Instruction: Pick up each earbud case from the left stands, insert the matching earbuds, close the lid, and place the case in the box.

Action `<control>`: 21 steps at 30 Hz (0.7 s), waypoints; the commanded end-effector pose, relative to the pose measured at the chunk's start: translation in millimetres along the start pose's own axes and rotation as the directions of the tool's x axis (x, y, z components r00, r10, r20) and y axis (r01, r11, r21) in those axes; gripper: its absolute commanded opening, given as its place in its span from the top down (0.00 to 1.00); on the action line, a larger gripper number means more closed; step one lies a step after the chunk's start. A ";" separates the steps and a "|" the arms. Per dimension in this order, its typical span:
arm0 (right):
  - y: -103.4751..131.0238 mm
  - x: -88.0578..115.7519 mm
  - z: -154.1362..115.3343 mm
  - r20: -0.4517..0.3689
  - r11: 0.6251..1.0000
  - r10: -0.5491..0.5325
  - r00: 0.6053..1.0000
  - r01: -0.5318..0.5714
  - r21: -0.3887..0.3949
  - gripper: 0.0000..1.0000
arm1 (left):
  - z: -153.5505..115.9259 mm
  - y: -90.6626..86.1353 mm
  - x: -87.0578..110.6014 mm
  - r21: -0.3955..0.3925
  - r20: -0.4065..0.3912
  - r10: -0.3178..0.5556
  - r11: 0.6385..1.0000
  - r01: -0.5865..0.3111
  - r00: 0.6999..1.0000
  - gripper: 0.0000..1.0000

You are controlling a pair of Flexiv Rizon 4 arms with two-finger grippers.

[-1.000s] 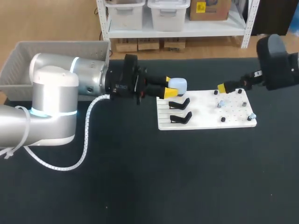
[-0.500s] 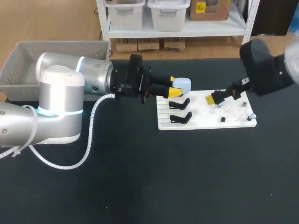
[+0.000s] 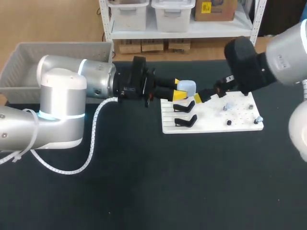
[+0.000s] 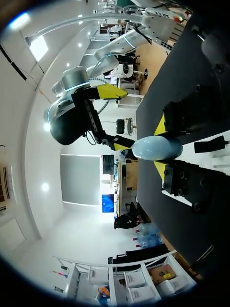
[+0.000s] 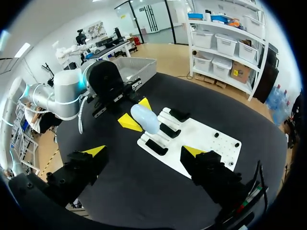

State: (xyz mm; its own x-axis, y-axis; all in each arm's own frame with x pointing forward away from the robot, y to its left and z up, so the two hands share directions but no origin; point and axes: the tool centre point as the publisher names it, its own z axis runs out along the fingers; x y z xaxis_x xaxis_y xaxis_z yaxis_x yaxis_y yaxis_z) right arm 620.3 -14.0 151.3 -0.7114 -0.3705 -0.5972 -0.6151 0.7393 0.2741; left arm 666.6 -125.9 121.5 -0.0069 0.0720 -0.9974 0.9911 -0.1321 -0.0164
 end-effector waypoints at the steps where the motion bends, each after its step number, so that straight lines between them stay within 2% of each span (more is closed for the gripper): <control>1: -0.6 -9.2 13.0 -0.012 1.000 0.010 1.000 -0.010 0.010 0.00 | 0.1 -1.5 0.3 -0.006 0.000 0.002 1.000 -0.002 1.000 1.00; 21: -15.8 -19.1 39.9 -0.047 0.997 0.078 0.996 -0.078 0.019 0.00 | 0.1 -1.5 0.3 -0.006 0.000 0.002 1.000 -0.002 1.000 1.00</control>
State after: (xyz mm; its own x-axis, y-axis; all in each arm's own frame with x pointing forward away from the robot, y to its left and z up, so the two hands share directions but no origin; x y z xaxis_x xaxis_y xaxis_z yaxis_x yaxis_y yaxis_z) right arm 652.6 2.8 129.9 -0.7703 -0.3374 -0.5411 -0.5544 0.7736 0.3068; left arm 666.6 -125.8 121.6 -0.0068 0.0722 -0.9974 0.9911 -0.1320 -0.0163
